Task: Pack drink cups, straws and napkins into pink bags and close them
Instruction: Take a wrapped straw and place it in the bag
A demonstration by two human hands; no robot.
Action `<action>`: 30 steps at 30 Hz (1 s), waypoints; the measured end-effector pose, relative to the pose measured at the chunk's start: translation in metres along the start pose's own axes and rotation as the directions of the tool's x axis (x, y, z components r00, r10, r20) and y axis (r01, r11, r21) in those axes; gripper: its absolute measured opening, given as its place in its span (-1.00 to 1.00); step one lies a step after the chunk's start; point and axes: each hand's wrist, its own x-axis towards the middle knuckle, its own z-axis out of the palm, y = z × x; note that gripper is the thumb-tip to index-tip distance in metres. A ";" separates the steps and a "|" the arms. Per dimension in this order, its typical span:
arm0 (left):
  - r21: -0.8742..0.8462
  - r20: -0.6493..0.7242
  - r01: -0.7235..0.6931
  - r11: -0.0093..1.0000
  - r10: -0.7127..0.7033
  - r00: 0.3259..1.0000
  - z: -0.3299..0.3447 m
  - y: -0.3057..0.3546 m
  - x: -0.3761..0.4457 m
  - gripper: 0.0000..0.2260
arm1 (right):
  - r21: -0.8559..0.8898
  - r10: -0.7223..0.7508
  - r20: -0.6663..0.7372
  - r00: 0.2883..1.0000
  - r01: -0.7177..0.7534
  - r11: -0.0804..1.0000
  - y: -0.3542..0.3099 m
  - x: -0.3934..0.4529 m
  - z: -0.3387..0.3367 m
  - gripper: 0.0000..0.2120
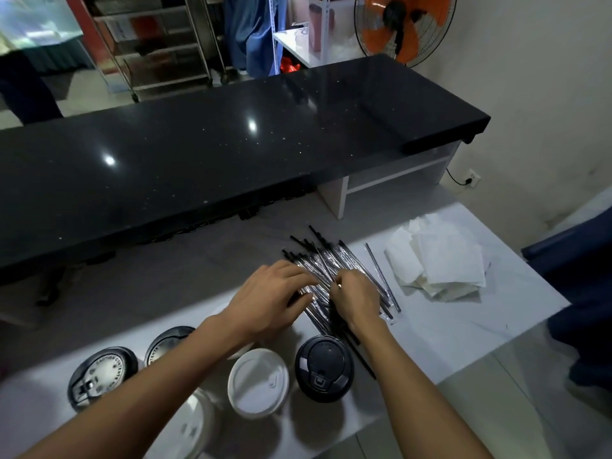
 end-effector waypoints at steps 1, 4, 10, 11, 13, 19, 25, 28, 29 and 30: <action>-0.001 0.001 0.006 1.000 -0.006 1.000 0.000 -0.001 -0.001 -0.69 | 0.008 0.010 -0.005 1.000 -0.010 1.000 0.000 -0.001 -0.002 -0.84; -0.005 0.001 0.023 1.000 -0.023 1.000 -0.002 -0.003 -0.005 -0.70 | 0.033 0.040 -0.003 0.999 -0.040 0.999 0.000 -0.002 -0.008 -0.82; -0.017 -0.010 0.022 1.000 -0.022 1.000 -0.010 0.000 -0.015 -0.70 | 0.225 0.042 -0.060 0.997 -0.027 0.974 -0.001 -0.006 -0.038 -0.84; -0.016 -0.014 0.019 1.000 -0.020 1.000 -0.012 0.001 -0.017 -0.70 | 0.265 0.028 -0.074 0.997 -0.007 0.964 -0.004 -0.007 -0.048 -0.84; -0.008 -0.028 0.013 1.000 -0.014 1.000 -0.019 0.003 -0.021 -0.70 | 0.335 -0.026 -0.112 0.993 0.062 0.940 -0.013 -0.011 -0.069 -0.85; 0.034 -0.093 0.029 0.999 -0.025 0.995 -0.062 0.005 -0.045 -0.71 | 0.451 -0.200 -0.210 0.957 0.277 0.849 -0.069 -0.029 -0.124 -0.88; 0.106 -0.206 0.163 0.981 -0.139 0.969 -0.122 -0.021 -0.118 -0.66 | 0.462 -0.442 -0.184 0.878 0.474 0.750 -0.171 -0.051 -0.137 -0.87; 0.094 -0.289 0.270 0.958 -0.233 0.929 -0.149 -0.040 -0.177 -0.69 | 0.484 -0.543 -0.143 0.827 0.537 0.691 -0.233 -0.068 -0.129 -0.85; 0.089 -0.310 0.308 0.947 -0.268 0.912 -0.158 -0.045 -0.196 -0.69 | 0.497 -0.573 -0.119 0.811 0.548 0.673 -0.252 -0.074 -0.125 -0.85; 0.083 -0.327 0.345 0.935 -0.302 0.896 -0.166 -0.049 -0.215 -0.68 | 0.510 -0.604 -0.090 0.792 0.558 0.655 -0.270 -0.081 -0.122 -0.85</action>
